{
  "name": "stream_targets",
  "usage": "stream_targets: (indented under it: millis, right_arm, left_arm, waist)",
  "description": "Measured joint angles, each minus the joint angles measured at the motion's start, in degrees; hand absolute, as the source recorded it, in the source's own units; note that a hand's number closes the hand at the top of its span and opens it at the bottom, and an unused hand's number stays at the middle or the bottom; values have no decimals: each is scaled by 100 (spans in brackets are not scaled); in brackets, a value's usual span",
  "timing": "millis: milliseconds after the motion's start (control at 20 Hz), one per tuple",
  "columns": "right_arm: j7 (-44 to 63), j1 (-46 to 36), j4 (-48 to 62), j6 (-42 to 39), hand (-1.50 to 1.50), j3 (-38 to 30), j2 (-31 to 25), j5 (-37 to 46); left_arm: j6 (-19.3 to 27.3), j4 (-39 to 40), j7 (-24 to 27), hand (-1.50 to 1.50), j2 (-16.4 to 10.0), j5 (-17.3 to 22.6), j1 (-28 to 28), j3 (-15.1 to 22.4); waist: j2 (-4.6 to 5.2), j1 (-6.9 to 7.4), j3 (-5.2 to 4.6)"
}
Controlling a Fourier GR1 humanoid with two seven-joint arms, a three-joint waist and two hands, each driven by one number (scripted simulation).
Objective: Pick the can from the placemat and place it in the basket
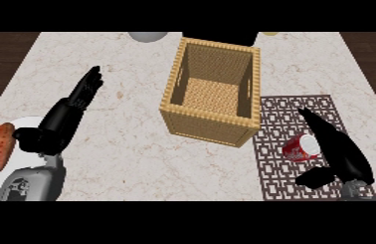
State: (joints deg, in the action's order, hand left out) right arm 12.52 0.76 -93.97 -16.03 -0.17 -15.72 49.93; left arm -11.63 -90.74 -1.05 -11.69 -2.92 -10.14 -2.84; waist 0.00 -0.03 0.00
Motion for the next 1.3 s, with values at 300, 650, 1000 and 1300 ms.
stream_targets:
  millis: [300,650,1000,1300]
  right_arm:
    - [-200,-75,423,1,-150,-57,59,53]
    - [-342,-328,827,-298,150,44,13,150]
    - [-668,-352,985,-7,150,227,-20,505]
    - [-252,-181,485,398,150,1144,461,1419]
  left_arm:
    - [-23,-60,31,0,113,-92,124,19]
    - [-181,-60,-73,0,53,4,16,-138]
    - [-158,21,-51,0,103,-91,-60,-163]
    - [-154,98,38,0,155,-132,-45,-137]
  waist:
    - [-1,3,0]
    - [-10,2,-14]
    - [-40,6,-51]
    - [-79,1,-99]
